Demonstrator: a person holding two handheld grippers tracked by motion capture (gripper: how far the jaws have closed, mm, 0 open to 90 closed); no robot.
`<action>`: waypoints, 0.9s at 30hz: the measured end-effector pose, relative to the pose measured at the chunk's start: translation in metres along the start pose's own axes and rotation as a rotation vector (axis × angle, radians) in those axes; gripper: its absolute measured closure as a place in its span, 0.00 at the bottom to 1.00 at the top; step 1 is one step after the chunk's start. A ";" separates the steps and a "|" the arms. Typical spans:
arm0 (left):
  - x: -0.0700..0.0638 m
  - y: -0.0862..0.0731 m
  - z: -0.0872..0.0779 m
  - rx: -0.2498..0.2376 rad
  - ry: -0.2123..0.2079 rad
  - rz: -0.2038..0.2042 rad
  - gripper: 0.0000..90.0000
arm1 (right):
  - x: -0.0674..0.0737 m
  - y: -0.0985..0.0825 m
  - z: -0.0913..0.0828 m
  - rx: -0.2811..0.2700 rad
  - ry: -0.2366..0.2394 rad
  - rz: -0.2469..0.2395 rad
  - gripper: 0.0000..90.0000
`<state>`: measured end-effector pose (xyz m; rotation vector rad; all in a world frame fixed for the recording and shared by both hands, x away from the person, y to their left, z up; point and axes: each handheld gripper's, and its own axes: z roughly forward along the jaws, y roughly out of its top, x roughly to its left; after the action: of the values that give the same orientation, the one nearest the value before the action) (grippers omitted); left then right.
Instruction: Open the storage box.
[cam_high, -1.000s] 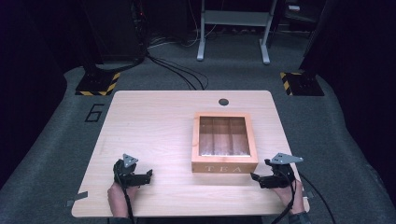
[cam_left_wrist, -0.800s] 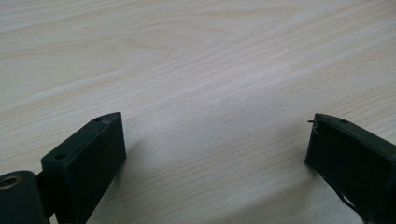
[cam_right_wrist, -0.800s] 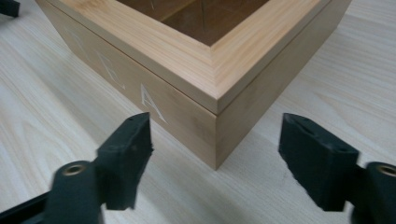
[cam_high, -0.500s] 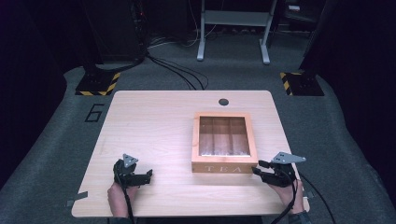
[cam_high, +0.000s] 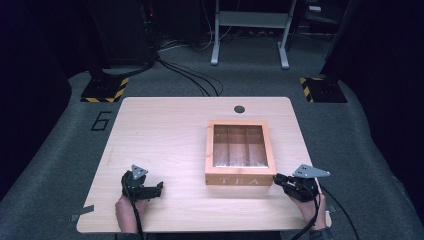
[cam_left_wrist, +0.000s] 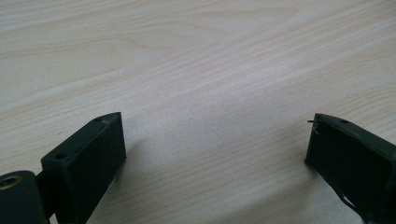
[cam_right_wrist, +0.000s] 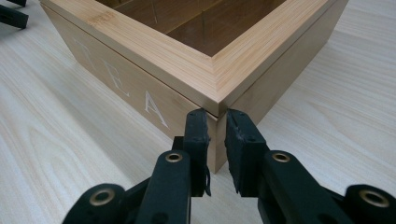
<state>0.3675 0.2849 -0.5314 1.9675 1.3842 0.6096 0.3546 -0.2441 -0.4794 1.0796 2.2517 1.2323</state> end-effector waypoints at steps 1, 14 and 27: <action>0.000 0.000 0.000 0.000 0.000 0.000 0.05 | 0.000 0.000 0.000 -0.003 0.002 0.002 0.88; 0.000 0.000 0.000 0.000 0.000 0.000 0.05 | -0.003 -0.004 -0.001 -0.031 0.025 0.018 0.91; 0.000 0.000 0.000 0.000 0.000 0.000 0.05 | -0.003 -0.003 -0.004 -0.090 0.027 0.021 0.93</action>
<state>0.3675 0.2849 -0.5314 1.9671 1.3842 0.6096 0.3528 -0.2495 -0.4794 1.0615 2.1868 1.3509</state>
